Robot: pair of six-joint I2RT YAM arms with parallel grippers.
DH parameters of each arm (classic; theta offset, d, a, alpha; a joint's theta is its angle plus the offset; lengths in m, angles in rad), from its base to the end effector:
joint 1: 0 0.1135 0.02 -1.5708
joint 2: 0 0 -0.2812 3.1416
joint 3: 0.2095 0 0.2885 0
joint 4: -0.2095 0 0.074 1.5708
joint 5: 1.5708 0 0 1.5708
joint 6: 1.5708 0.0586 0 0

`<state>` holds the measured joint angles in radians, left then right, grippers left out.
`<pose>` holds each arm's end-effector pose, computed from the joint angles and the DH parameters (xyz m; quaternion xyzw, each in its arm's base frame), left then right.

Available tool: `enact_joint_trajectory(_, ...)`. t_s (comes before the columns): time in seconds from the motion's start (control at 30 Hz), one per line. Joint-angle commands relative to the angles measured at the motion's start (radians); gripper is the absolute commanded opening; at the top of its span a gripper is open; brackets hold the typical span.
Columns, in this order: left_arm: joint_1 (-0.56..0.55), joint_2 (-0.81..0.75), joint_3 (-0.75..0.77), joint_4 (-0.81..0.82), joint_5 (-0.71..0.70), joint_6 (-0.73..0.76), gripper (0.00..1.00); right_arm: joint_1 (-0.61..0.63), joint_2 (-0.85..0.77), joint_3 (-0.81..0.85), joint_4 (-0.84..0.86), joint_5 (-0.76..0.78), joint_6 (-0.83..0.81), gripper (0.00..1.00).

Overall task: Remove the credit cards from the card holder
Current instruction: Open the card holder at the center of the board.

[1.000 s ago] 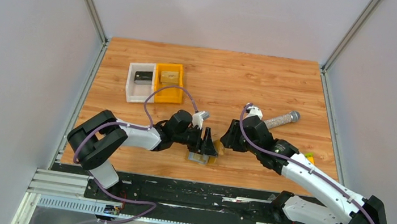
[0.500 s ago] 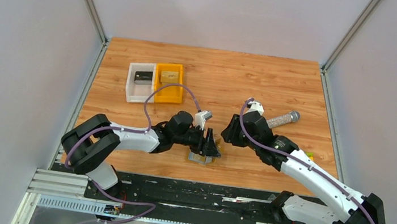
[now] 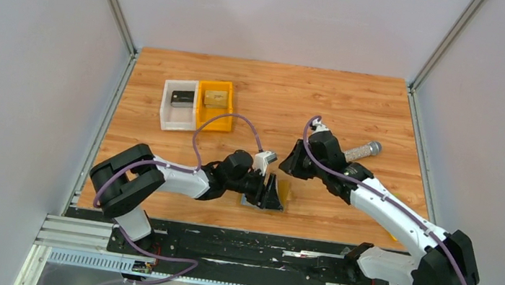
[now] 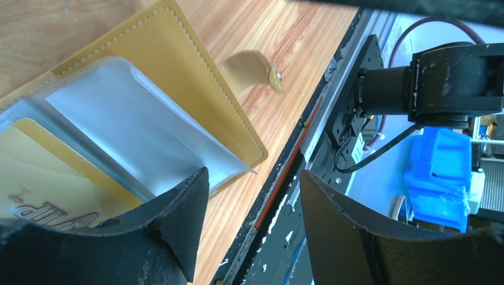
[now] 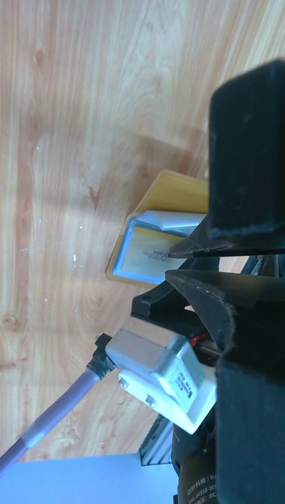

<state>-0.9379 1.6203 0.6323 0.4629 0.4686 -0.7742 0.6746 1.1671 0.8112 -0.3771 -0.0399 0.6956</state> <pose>0.1848 -0.2967 0.1285 0.1844 0.8304 -0.4987 0.1664 0.2277 0.1851 0.2413 0.0015 0.9134 0.2714 0.3034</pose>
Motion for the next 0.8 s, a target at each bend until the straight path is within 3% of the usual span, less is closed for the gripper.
enact_joint_trajectory(0.0, -0.017, 0.019, 0.029, 0.050, -0.024, 0.041, 0.66, -0.009, 0.055, 0.007, 0.097, -0.136, 0.025, 0.14)
enact_joint_trajectory(0.53, -0.025, -0.096, -0.021, -0.004, -0.092, 0.060, 0.66, -0.030, 0.235, -0.146, 0.239, -0.242, 0.079, 0.12)
enact_joint_trajectory(0.77, -0.025, -0.269, -0.052, -0.197, -0.232, 0.068, 0.67, -0.066, 0.232, -0.179, 0.243, -0.226, 0.042, 0.11)
